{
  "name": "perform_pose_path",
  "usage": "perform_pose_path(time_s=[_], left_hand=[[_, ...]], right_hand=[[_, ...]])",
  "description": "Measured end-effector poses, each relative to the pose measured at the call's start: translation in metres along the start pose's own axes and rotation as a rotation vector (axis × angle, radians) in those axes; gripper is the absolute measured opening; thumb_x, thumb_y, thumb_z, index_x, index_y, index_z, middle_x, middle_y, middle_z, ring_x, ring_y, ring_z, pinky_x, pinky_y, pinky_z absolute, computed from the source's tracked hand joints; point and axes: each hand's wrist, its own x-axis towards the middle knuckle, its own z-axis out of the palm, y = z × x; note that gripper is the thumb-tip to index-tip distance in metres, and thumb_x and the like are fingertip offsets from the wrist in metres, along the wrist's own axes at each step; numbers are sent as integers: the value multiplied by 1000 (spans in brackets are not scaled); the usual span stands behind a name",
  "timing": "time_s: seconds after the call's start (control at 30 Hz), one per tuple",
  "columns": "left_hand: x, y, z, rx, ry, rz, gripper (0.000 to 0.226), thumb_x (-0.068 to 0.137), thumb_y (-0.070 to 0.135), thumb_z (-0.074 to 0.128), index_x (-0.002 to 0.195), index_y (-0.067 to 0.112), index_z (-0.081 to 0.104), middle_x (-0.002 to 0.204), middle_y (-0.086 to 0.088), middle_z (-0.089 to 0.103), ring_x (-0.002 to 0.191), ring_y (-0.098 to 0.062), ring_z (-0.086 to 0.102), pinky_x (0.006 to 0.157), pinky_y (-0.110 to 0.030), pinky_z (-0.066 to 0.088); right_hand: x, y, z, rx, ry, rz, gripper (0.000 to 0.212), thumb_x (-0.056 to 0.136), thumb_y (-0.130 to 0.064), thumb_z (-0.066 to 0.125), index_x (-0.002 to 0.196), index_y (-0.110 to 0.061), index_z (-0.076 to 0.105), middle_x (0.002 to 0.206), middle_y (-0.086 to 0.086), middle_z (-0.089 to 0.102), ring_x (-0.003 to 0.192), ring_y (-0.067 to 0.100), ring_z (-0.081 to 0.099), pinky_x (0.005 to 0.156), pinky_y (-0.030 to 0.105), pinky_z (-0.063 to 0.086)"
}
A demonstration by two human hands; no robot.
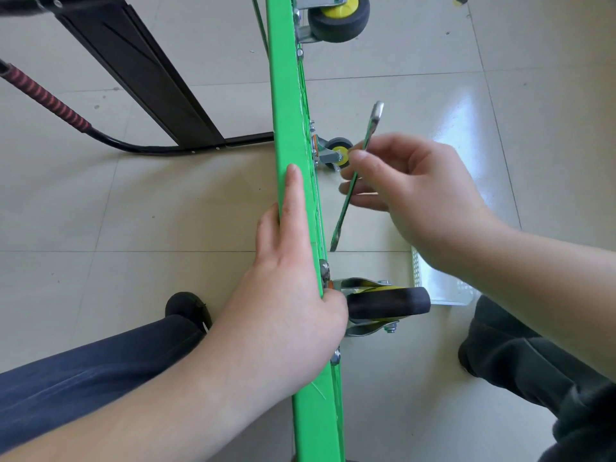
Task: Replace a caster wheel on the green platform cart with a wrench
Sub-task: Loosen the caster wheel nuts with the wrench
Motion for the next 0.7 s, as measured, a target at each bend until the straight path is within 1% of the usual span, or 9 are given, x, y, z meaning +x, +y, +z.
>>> perform_pose_path(time_s=[0.03, 0.1, 0.23, 0.3, 0.4, 0.43, 0.5, 0.57, 0.7], left_hand=[[0, 0, 0, 1, 1, -2, 120, 90, 18, 62, 142, 64, -35, 156, 36, 1, 90, -2, 55, 68, -16, 51], [-1, 2, -2, -2, -6, -14, 119, 91, 19, 61, 141, 64, -37, 156, 37, 0, 96, -6, 53, 77, -26, 53], [-1, 3, -2, 11, -9, -26, 120, 91, 18, 61, 141, 64, -37, 157, 37, 0, 95, -13, 60, 73, -31, 56], [0, 2, -1, 21, -9, -20, 120, 91, 18, 61, 141, 64, -37, 157, 37, 0, 93, -12, 60, 68, -25, 54], [0, -1, 0, 18, -9, -5, 119, 91, 18, 61, 140, 65, -37, 154, 38, 1, 86, -4, 48, 62, -10, 47], [0, -2, -1, 11, -8, -3, 119, 91, 18, 61, 140, 65, -37, 154, 38, 2, 86, -3, 47, 63, -10, 49], [0, 0, -1, 2, -6, -8, 120, 91, 18, 61, 141, 65, -37, 154, 38, 1, 92, -8, 53, 74, -25, 57], [0, 1, -2, -3, -10, -16, 120, 91, 17, 61, 141, 64, -37, 156, 38, 0, 105, -12, 57, 82, -35, 57], [1, 3, -3, 2, -18, -20, 121, 91, 17, 62, 140, 65, -37, 157, 38, -1, 109, -15, 60, 80, -35, 57]], right_hand=[[6, 2, -1, 14, 33, 43, 10, 99, -16, 67, 100, -8, 71, 92, 14, 76, 87, 29, 77, 76, 32, 64], [15, 8, -2, 26, 94, 125, 15, 100, -19, 66, 102, -5, 70, 91, 13, 75, 79, 26, 76, 74, 33, 64], [26, 26, -1, 45, 129, 280, 22, 101, -22, 65, 107, -1, 68, 93, 17, 73, 72, 24, 77, 72, 33, 64], [29, 35, 0, 37, 124, 337, 22, 101, -22, 66, 102, 0, 69, 94, 20, 74, 72, 27, 78, 74, 36, 65], [32, 46, 1, 34, 126, 401, 23, 100, -22, 66, 99, 1, 69, 89, 19, 73, 69, 29, 77, 77, 41, 65], [33, 48, 2, 36, 122, 417, 24, 100, -22, 66, 99, 2, 69, 87, 19, 73, 68, 29, 77, 78, 41, 65], [35, 50, 2, 42, 105, 440, 25, 100, -22, 66, 99, 3, 68, 82, 18, 71, 66, 30, 76, 78, 43, 64], [35, 51, 4, 52, 83, 453, 25, 100, -21, 66, 101, 4, 67, 80, 17, 70, 64, 30, 75, 77, 42, 64], [34, 52, 7, 59, 51, 487, 25, 101, -21, 66, 104, 3, 65, 82, 18, 71, 65, 29, 76, 74, 40, 64]])
